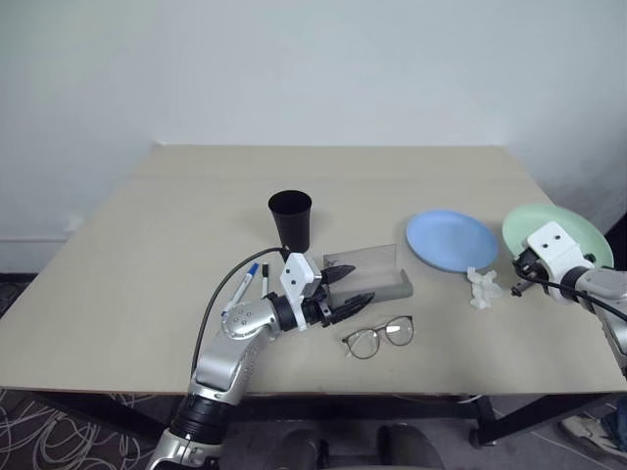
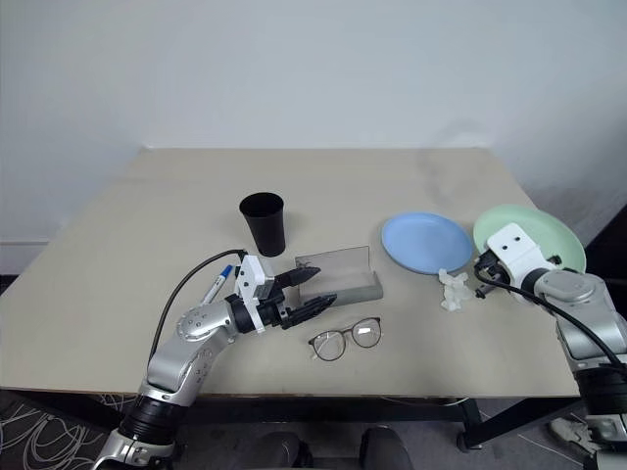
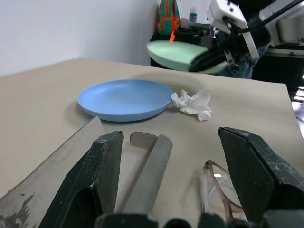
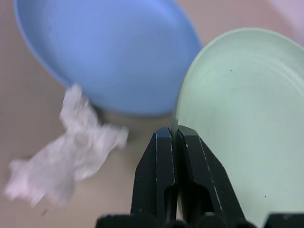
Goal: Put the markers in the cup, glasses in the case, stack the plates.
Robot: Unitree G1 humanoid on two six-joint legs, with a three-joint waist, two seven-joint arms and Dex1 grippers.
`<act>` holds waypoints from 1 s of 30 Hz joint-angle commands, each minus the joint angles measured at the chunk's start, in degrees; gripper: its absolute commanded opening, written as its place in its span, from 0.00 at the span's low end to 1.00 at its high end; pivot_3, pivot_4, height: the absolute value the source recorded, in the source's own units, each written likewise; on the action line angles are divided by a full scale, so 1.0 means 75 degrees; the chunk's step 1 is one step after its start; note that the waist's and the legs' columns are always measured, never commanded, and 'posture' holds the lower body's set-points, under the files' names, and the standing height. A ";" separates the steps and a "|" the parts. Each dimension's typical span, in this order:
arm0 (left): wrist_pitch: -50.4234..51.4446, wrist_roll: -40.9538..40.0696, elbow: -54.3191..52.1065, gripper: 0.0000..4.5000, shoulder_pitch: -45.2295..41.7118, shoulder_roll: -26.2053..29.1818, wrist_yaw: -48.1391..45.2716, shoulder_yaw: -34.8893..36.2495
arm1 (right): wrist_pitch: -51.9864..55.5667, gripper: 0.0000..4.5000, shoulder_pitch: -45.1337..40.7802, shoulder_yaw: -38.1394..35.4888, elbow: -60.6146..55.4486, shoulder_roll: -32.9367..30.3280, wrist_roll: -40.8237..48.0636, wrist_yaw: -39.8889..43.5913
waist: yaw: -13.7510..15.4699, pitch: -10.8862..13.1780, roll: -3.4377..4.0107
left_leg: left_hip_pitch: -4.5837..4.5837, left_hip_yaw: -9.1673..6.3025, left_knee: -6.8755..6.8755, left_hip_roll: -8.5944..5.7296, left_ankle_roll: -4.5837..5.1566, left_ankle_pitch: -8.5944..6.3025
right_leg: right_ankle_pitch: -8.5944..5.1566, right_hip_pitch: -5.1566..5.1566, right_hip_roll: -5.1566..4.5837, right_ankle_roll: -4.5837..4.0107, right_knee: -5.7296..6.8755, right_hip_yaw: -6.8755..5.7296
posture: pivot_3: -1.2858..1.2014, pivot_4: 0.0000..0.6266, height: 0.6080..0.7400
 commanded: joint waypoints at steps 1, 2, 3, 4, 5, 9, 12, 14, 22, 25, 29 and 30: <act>-0.0193 0.0041 -0.0002 0.75 -0.0275 -0.0036 -0.0014 0.0005 | -0.1094 0.00 -0.0662 0.0202 0.0225 0.0054 -0.0107 0.0708 | 0.0000 0.0001 0.0003 | 0.0000 0.0004 -0.0003 0.0000 0.0002 -0.0002 | 0.0000 -0.0002 -0.0001 0.0000 -0.0001 0.0002 | 0.52 0.00 1.00; -0.0210 0.0048 0.0053 0.75 -0.0319 -0.0052 -0.0023 -0.0004 | -0.1355 0.00 -0.0913 0.0336 0.0421 0.0142 -0.0079 0.1010 | 0.0003 0.0002 0.0003 | 0.0002 0.0003 -0.0004 0.0000 0.0004 -0.0005 | 0.0000 -0.0002 0.0001 0.0000 0.0000 0.0003 | 0.52 0.00 1.00; -0.0230 0.0054 0.0119 0.75 -0.0371 -0.0068 -0.0035 -0.0012 | -0.1613 0.00 -0.1212 0.0487 0.0662 0.0262 -0.0057 0.1322 | 0.0000 0.0002 0.0003 | 0.0001 0.0002 -0.0005 0.0000 0.0005 -0.0008 | 0.0001 -0.0002 0.0001 -0.0001 -0.0001 0.0003 | 0.52 0.00 1.00; -0.0249 0.0058 0.0176 0.75 -0.0417 -0.0081 -0.0045 -0.0018 | -0.1811 0.00 -0.1478 0.0608 0.0909 0.0378 -0.0045 0.1580 | -0.0008 0.0002 0.0002 | 0.0003 0.0002 -0.0005 0.0000 0.0006 -0.0009 | 0.0001 -0.0002 0.0002 -0.0001 0.0001 0.0003 | 0.52 0.00 1.00; -0.0268 0.0060 0.0219 0.75 -0.0448 -0.0088 -0.0052 -0.0023 | -0.1962 0.00 -0.1662 0.0674 0.1113 0.0463 -0.0053 0.1759 | -0.0004 0.0003 0.0003 | 0.0007 0.0007 -0.0006 0.0001 0.0006 -0.0009 | 0.0002 -0.0002 0.0004 -0.0001 0.0000 0.0007 | 0.52 0.00 1.00; -0.0337 0.0066 0.0333 0.75 -0.0551 -0.0105 -0.0075 -0.0027 | -0.2714 0.00 -0.2648 0.1132 0.2538 0.0924 -0.0362 0.2386 | 0.0013 0.0003 0.0002 | 0.0004 -0.0005 -0.0005 -0.0005 0.0007 -0.0009 | 0.0004 0.0001 0.0003 -0.0004 0.0000 0.0005 | 0.52 0.00 1.00; -0.0361 0.0066 0.0314 0.75 -0.0549 -0.0080 -0.0021 0.0010 | -0.3200 0.00 -0.3280 0.1419 0.3702 0.1280 -0.0667 0.2641 | 0.0006 0.0003 0.0002 | 0.0004 -0.0010 -0.0006 -0.0011 0.0007 -0.0009 | 0.0013 0.0001 0.0002 -0.0008 -0.0001 0.0008 | 0.52 0.00 1.00; -0.0360 0.0070 0.0259 0.75 -0.0509 -0.0059 0.0032 0.0037 | -0.3458 0.00 -0.3518 0.1560 0.4234 0.1410 -0.0873 0.2759 | 0.0008 0.0002 0.0004 | 0.0004 -0.0010 -0.0008 -0.0012 0.0007 -0.0010 | 0.0036 0.0000 0.0001 0.0007 -0.0003 0.0008 | 0.52 0.00 1.00; -0.0331 0.0059 0.0052 0.75 -0.0317 0.0030 0.0196 0.0095 | -0.4073 0.00 -0.3882 0.1793 0.5356 0.1594 -0.1374 0.3069 | -0.0006 0.0000 0.0014 | 0.0009 -0.0019 -0.0016 -0.0014 -0.0005 -0.0016 | 0.0048 -0.0002 0.0002 0.0002 0.0001 0.0008 | 0.52 0.00 1.00; -0.0345 0.0070 0.0057 0.75 -0.0304 0.0024 0.0225 0.0087 | -0.4146 0.11 -0.3962 0.1759 0.5543 0.1659 -0.1414 0.3108 | -0.0033 0.0000 0.0019 | 0.0013 -0.0014 -0.0014 -0.0011 -0.0007 -0.0015 | 0.0052 -0.0002 0.0003 -0.0002 0.0004 0.0008 | 0.52 0.00 1.00; -0.0346 0.0063 0.0060 0.75 -0.0299 0.0023 0.0248 0.0084 | -0.4320 0.38 -0.4055 0.1663 0.5677 0.1724 -0.1403 0.2960 | -0.0036 -0.0001 0.0021 | 0.0023 -0.0005 -0.0010 -0.0006 -0.0010 -0.0012 | 0.0057 0.0000 0.0006 -0.0008 0.0012 0.0012 | 0.52 0.00 1.00; -0.0344 0.0060 0.0061 0.75 -0.0299 0.0023 0.0249 0.0084 | -0.4336 0.45 -0.4075 0.1622 0.5673 0.1733 -0.1375 0.2924 | -0.0035 -0.0002 0.0021 | 0.0024 -0.0004 -0.0009 -0.0005 -0.0011 -0.0011 | 0.0058 0.0000 0.0006 -0.0008 0.0013 0.0012 | 0.52 0.00 1.00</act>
